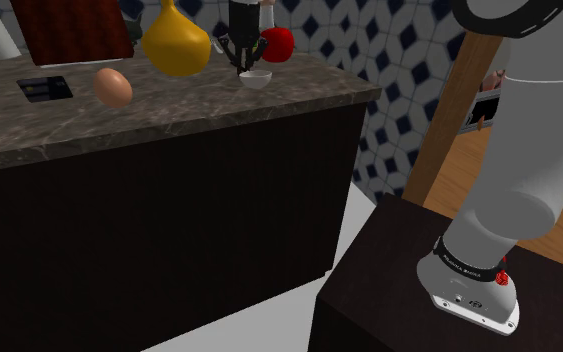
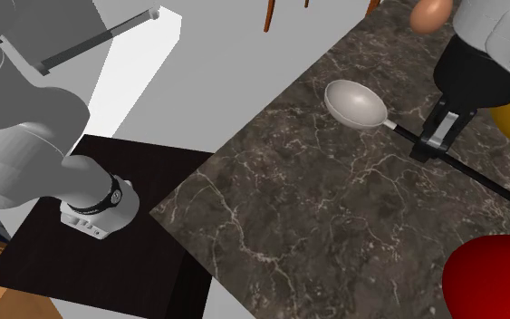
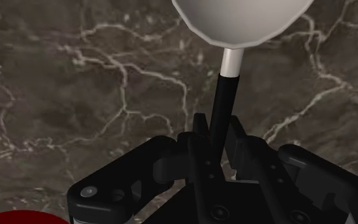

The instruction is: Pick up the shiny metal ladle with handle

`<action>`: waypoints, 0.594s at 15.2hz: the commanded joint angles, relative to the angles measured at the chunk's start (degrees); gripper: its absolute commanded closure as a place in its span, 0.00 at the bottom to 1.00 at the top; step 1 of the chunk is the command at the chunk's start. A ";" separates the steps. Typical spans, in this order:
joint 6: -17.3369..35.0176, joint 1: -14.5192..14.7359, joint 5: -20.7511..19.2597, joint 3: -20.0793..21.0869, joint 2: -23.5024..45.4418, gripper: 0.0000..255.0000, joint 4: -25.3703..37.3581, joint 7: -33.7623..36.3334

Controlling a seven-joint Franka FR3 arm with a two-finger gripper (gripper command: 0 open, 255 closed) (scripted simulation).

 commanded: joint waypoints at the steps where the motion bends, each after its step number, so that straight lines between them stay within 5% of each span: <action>1: 0.14 -0.01 0.01 0.00 -0.02 1.00 -0.19 -0.02; 9: -7.10 0.28 -0.29 0.06 2.20 1.00 9.26 0.18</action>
